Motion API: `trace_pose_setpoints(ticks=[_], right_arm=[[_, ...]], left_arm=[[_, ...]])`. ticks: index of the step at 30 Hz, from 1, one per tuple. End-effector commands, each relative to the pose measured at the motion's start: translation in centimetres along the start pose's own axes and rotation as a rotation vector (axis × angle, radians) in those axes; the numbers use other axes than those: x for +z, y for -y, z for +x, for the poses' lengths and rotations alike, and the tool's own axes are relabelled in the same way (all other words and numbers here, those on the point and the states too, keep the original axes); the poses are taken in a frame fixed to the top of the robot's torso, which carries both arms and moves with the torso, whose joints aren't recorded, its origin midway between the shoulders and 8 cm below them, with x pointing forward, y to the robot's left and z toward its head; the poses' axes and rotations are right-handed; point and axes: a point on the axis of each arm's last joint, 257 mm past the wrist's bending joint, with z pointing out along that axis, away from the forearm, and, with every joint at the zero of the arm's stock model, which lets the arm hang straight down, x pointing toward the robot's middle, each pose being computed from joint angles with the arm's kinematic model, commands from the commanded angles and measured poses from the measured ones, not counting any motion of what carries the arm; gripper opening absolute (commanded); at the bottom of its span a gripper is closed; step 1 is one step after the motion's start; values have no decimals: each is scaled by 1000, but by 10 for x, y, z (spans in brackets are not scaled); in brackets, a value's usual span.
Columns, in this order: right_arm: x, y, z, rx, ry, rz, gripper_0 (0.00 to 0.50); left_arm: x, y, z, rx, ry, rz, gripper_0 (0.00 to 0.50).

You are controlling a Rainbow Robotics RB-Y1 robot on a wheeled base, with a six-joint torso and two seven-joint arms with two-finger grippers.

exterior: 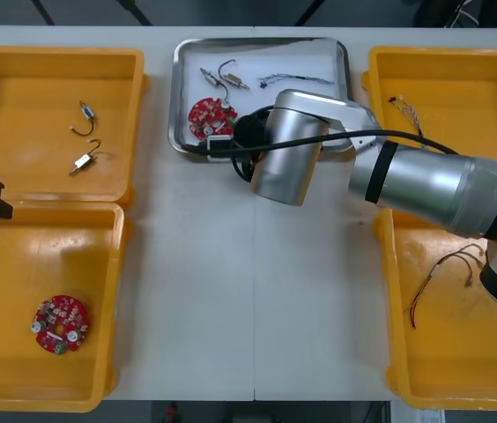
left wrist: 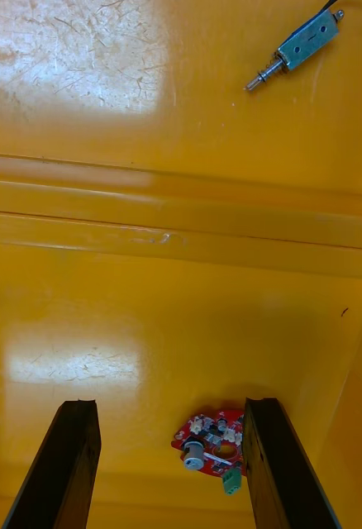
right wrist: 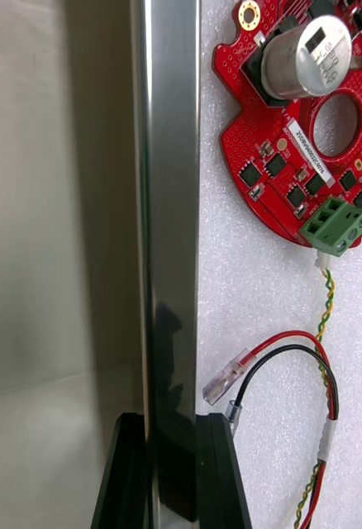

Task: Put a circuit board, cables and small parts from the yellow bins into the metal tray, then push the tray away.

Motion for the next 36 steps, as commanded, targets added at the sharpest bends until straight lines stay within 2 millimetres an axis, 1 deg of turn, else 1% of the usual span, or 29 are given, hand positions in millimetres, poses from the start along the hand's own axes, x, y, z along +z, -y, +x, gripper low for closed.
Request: trace_pose_setpoints(ticks=[1,9,13,19,20,21,22,23,25,27,28,29,36], right_arm=[[-7,49,-16,-60,35,82,0],[2,73,-29,-49,107,136,0],[2,76,-33,-38,126,144,0],[2,72,-32,-7,123,125,0],[2,72,-30,-5,117,123,56],[2,72,-30,-4,114,122,95],[1,71,-29,-3,108,119,194],[1,71,-29,-2,105,117,243],[-3,69,-29,-2,91,108,394],[-7,68,-28,-3,76,100,465],[-10,67,-28,2,70,94,493],[-12,67,-29,3,68,91,500],[-42,68,-31,26,23,61,500]], left_arm=[[-13,-12,-11,71,28,-32,500],[-13,-12,-11,71,28,-32,500],[-13,-12,-11,71,28,-32,500],[-13,-12,-11,71,28,-32,500],[-13,-12,-11,71,28,-32,500],[-13,-12,-11,71,28,-32,500],[-13,-12,-11,71,28,-32,500],[-13,-12,-11,71,28,-32,500],[-13,-12,-11,71,28,-32,500],[-13,-12,-11,71,28,-32,500],[-13,-12,-11,71,28,-32,500],[-13,-12,-11,71,28,-32,500],[-13,-12,-11,71,28,-32,500]])
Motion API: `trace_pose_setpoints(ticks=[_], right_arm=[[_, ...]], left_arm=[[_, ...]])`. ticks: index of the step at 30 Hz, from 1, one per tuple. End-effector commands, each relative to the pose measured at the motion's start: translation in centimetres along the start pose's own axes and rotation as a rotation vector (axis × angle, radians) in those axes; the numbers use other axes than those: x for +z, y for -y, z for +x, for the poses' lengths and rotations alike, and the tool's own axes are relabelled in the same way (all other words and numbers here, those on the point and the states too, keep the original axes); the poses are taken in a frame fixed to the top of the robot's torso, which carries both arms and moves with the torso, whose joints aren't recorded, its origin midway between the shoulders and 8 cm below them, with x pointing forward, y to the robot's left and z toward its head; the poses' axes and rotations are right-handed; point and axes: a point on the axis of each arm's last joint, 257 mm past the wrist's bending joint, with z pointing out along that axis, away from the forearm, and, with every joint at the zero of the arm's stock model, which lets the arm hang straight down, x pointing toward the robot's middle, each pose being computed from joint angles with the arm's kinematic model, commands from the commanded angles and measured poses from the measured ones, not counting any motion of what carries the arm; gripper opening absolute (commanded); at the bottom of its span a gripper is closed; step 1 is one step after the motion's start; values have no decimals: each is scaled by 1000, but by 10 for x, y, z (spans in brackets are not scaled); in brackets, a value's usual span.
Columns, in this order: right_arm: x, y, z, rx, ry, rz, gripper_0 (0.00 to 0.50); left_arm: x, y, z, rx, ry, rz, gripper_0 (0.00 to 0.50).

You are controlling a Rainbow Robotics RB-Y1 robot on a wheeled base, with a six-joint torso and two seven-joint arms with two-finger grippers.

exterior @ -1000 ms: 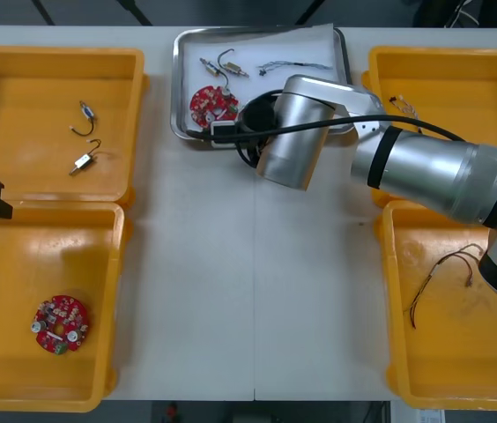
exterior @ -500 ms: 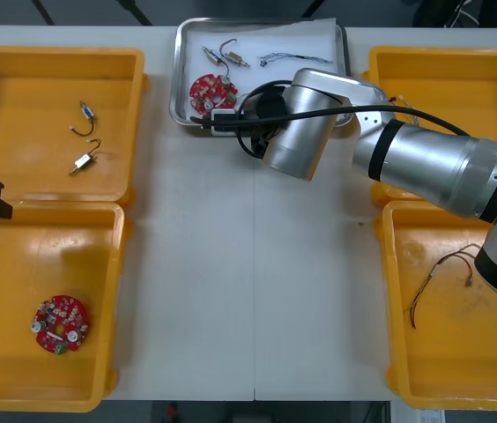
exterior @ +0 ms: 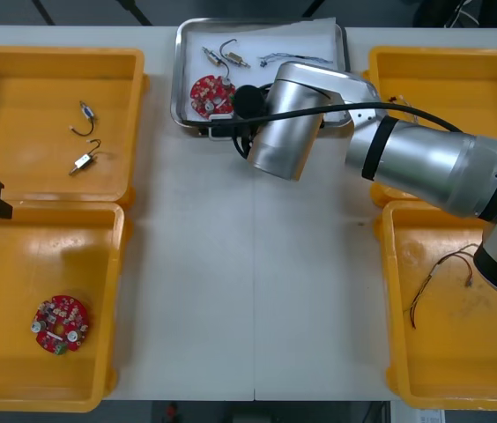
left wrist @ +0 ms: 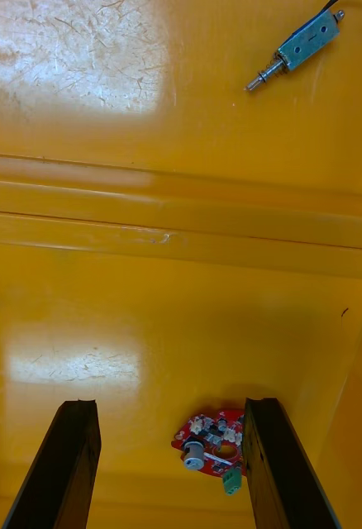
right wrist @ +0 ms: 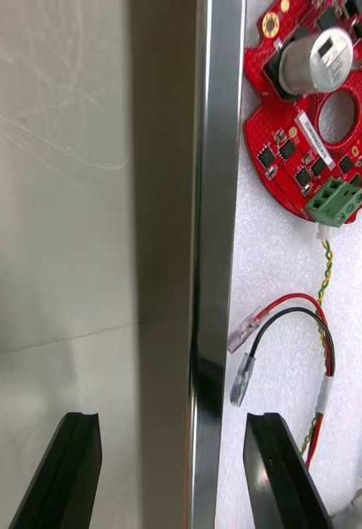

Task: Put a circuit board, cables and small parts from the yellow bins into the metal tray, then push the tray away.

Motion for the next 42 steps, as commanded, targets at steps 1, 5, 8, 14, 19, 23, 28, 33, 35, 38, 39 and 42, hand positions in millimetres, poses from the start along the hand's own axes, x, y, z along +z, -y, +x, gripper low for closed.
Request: trace_pose_setpoints(ticks=[1,5,8,14,19,23,28,33,35,38,39,42], right_arm=[[-44,39,-33,28,46,37,500],[-63,39,-29,70,33,14,500],[-76,37,-23,119,29,-9,500],[-104,30,-1,247,18,-45,500],[-120,20,21,385,12,-64,500],[-134,14,45,495,-12,-67,500],[-148,3,75,643,-35,-114,500],[-165,-5,112,816,-65,-170,500],[-169,-6,126,874,-78,-181,500],[-176,-11,147,968,-106,-196,500],[-178,-12,157,1000,-121,-195,500],[-184,-18,181,1069,-172,-185,500]], left_arm=[[-13,-12,-11,71,28,-32,500],[-13,-12,-11,71,28,-32,500],[-13,-12,-11,71,28,-32,500],[-13,-12,-11,71,28,-32,500],[-13,-12,-11,71,28,-32,500],[-13,-12,-11,71,28,-32,500],[-13,-12,-11,71,28,-32,500],[-13,-12,-11,71,28,-32,500],[-13,-12,-11,71,28,-32,500],[-13,-12,-11,71,28,-32,500],[-13,-12,-11,71,28,-32,500],[-13,-12,-11,71,28,-32,500]])
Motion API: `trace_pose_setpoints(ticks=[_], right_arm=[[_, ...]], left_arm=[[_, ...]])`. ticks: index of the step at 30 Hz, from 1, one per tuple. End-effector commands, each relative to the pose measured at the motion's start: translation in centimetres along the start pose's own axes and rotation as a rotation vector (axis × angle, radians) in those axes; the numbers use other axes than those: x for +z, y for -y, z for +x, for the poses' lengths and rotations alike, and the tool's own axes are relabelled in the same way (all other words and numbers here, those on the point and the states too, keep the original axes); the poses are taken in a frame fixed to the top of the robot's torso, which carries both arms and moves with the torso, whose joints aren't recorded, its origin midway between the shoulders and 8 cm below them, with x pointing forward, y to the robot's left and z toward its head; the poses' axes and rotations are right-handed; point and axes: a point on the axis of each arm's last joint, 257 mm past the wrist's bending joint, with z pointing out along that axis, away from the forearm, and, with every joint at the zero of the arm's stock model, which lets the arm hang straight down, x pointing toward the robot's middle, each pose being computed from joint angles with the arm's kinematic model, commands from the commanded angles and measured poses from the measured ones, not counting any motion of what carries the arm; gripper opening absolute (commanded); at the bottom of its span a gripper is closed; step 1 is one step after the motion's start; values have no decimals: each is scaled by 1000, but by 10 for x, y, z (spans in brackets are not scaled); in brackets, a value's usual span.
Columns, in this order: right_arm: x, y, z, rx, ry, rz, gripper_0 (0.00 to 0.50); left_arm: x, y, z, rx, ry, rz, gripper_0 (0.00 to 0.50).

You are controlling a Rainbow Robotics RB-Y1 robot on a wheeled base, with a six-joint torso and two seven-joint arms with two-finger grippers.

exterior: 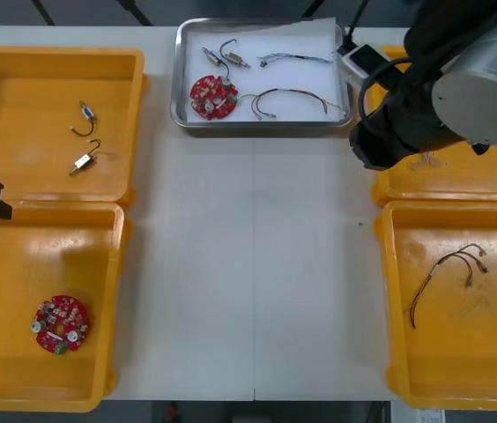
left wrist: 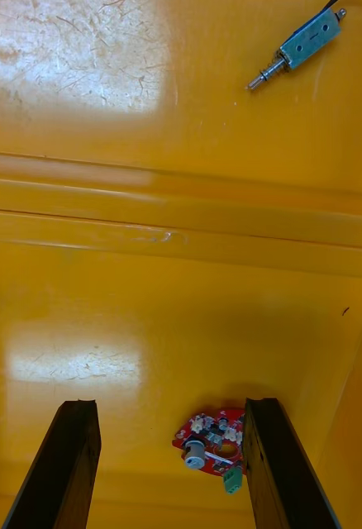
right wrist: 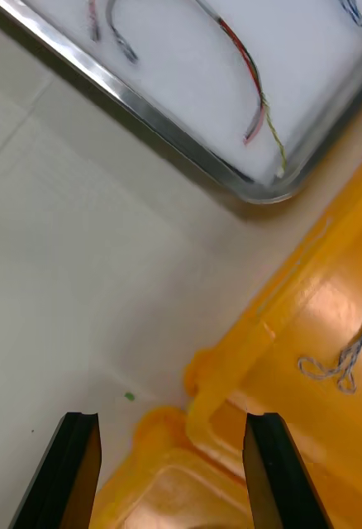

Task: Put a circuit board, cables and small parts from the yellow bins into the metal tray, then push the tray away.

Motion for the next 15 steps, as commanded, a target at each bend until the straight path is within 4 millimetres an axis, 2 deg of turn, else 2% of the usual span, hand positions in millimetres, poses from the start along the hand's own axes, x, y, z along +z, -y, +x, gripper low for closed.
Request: trace_pose_setpoints(ticks=[1,6,15], right_arm=[[-18,39,31,123,-30,65,500],[-24,60,64,246,-64,104,500],[-39,91,123,453,-125,62,500]], left_arm=[[-13,-11,-11,71,29,-31,500],[-13,-11,-11,71,29,-31,500],[-13,-11,-11,71,29,-31,500]])
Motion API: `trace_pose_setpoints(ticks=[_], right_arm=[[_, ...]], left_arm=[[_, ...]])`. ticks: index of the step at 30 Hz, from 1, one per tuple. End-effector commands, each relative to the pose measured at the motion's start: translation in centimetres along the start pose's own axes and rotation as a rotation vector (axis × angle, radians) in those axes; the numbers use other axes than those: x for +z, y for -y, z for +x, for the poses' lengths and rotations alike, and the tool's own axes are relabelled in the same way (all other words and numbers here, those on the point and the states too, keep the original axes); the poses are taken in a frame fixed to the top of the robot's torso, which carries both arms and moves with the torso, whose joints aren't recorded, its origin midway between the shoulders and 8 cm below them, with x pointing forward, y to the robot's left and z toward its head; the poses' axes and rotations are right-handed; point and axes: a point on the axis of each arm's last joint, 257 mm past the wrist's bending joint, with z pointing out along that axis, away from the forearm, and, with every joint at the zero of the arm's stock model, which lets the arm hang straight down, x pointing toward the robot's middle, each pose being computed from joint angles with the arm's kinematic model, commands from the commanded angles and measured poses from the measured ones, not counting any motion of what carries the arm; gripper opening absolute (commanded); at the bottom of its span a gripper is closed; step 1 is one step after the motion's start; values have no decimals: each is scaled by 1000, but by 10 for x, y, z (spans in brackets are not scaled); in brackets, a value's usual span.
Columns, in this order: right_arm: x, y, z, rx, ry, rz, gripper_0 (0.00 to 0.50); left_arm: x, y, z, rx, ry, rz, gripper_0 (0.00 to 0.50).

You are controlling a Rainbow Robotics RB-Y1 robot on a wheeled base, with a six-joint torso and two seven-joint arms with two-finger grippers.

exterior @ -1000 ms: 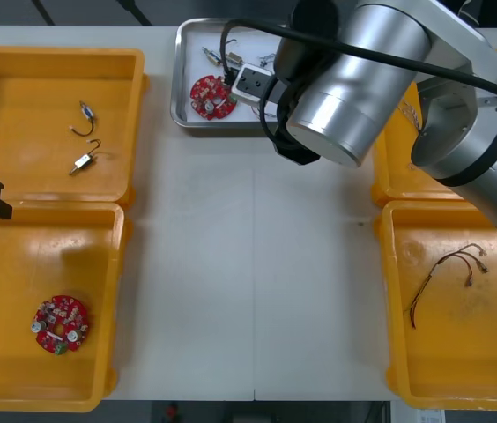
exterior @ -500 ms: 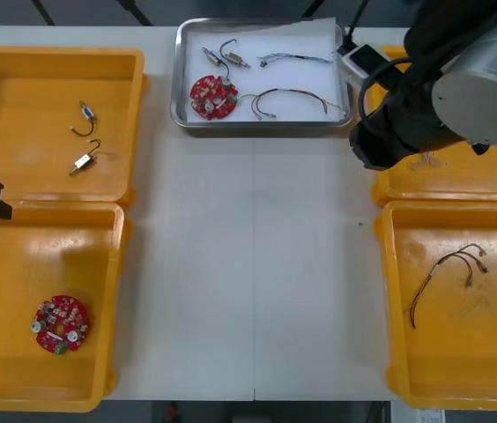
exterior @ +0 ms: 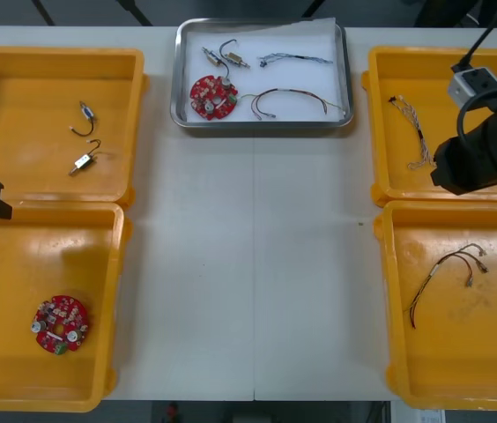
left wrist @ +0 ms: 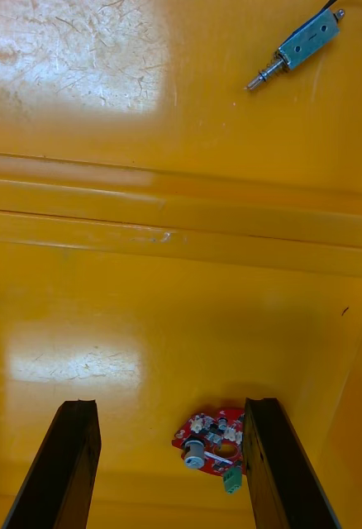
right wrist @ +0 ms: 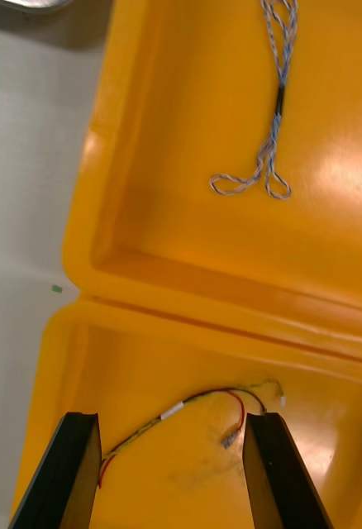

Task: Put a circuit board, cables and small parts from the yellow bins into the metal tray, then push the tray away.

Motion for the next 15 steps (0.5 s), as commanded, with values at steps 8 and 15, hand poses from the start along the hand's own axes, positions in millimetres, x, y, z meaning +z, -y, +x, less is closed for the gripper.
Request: trace_pose_setpoints(ticks=[8,15], right_arm=[[-19,69,50,228,-38,-7,500],[-12,89,75,301,-64,2,500]], left_arm=[[-13,-11,-11,71,29,-31,500],[-13,-11,-11,71,29,-31,500]])
